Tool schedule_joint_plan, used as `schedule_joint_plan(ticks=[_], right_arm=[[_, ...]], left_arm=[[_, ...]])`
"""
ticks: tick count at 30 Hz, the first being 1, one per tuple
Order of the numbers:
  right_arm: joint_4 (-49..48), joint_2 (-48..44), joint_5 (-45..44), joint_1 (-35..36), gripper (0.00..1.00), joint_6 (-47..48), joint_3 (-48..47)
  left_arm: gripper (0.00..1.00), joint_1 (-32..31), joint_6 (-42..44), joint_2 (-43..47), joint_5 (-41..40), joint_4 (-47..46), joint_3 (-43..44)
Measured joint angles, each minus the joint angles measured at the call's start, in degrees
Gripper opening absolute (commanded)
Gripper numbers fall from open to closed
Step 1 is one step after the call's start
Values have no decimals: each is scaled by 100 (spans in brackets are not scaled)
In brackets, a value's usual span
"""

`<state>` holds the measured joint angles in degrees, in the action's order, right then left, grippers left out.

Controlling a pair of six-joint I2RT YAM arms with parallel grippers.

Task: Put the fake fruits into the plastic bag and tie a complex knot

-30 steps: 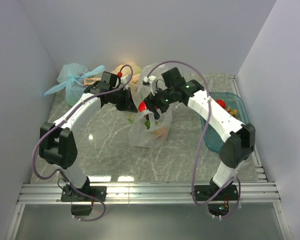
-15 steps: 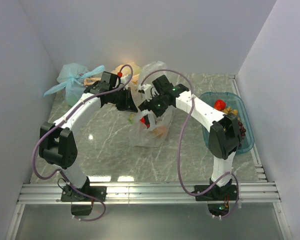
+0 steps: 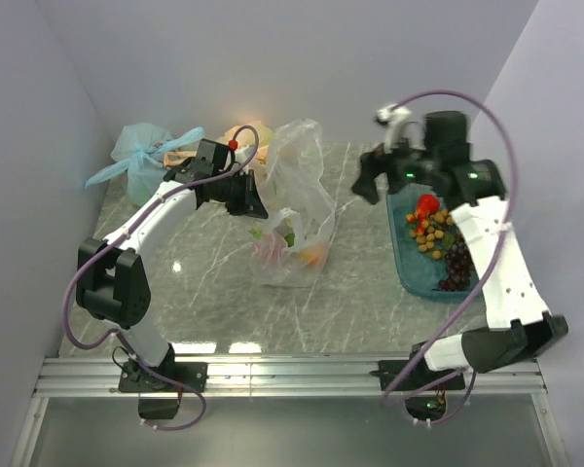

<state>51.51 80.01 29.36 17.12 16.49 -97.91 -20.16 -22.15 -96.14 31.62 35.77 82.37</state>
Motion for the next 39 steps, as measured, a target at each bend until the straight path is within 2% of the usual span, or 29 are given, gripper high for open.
schedule_joint_plan(ticks=[3, 6, 10, 14, 19, 31, 39], right_arm=[[146, -236, -133, -1204, 94, 50, 350], [367, -22, -354, -2041, 92, 20, 706], [299, 824, -852, -2824, 92, -280, 1040], [98, 1860, -1220, -3250, 92, -673, 1021], [-275, 2872, -1346, -3427, 92, -898, 688], [-1290, 3941, -1311, -3423, 91, -807, -315], [-1401, 4301, -1285, -3331, 88, -798, -79]], left_arm=[[1, -2, 24, 9, -24, -2, 0], [1, 0, 50, 22, -74, -2, -2], [0, 0, 72, 31, -111, -7, 0], [1, -2, 142, 31, -138, -7, 0], [0, -2, 201, 31, -166, 2, 0], [1, -2, 378, 22, -348, 199, 0], [0, 0, 409, -278, -437, 273, 190]])
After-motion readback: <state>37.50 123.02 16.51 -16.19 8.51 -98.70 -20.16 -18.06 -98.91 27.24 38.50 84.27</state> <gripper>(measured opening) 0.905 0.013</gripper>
